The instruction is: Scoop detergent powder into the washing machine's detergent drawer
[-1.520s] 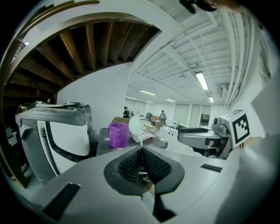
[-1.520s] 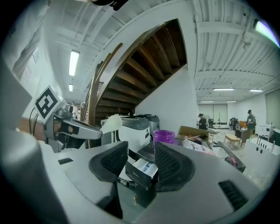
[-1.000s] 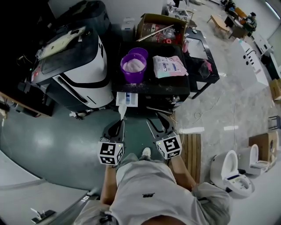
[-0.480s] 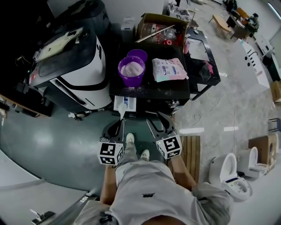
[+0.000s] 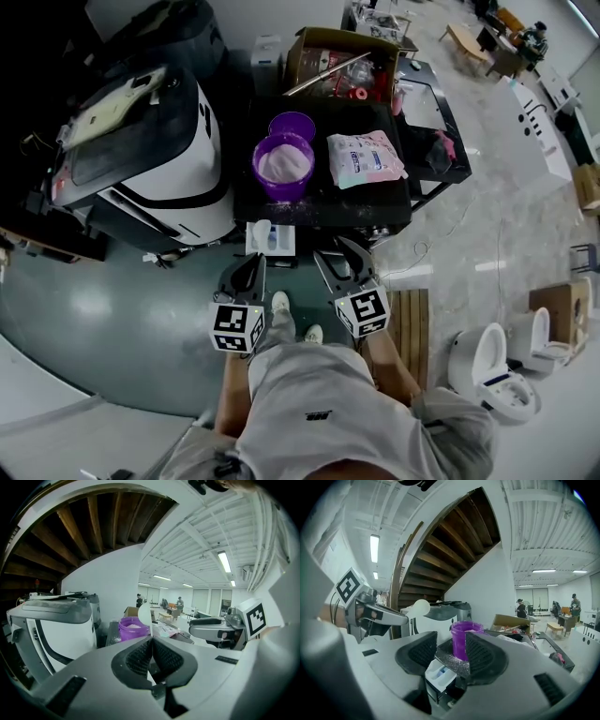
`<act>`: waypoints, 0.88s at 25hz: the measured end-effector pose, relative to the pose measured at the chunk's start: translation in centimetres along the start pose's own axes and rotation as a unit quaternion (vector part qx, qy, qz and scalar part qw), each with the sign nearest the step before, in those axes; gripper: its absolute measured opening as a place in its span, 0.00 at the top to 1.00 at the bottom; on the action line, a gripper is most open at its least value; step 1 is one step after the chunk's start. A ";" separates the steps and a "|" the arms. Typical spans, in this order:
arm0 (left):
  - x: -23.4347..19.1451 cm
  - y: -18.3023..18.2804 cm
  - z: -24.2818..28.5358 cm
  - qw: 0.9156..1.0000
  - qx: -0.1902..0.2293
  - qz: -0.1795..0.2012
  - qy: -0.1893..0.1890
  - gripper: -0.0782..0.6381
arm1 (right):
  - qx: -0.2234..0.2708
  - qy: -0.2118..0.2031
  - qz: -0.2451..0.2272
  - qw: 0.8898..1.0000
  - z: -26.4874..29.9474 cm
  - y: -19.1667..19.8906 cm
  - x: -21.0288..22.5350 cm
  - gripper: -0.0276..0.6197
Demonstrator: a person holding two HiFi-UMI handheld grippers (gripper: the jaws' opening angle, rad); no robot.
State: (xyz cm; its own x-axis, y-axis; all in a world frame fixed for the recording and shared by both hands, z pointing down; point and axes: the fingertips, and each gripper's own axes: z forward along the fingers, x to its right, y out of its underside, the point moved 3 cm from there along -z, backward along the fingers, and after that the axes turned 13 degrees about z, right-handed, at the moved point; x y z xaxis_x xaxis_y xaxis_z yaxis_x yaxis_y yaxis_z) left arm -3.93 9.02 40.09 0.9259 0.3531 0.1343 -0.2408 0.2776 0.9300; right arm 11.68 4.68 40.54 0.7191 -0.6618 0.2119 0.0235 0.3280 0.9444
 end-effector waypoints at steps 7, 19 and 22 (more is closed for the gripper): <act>-4.1 -0.4 2.9 1.000 0.004 0.000 0.020 0.87 | -0.004 0.016 0.000 1.000 4.4 -1.1 0.2 0.68; -9.0 -0.3 7.8 0.995 -0.001 0.026 0.097 0.87 | -0.004 0.068 0.005 0.998 10.3 -2.2 0.5 0.68; -10.0 -0.2 8.7 0.994 -0.001 0.025 0.107 0.87 | -0.004 0.079 0.008 0.997 11.2 -2.3 0.6 0.68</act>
State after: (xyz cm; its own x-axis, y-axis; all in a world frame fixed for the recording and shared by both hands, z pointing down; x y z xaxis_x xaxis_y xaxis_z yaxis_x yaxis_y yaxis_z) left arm -10.63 -2.34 41.48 0.8293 0.5489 0.1048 -0.2862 0.2561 0.9233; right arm 4.25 -4.03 41.37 0.8196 -0.5426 0.1841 0.0168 0.3440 0.9388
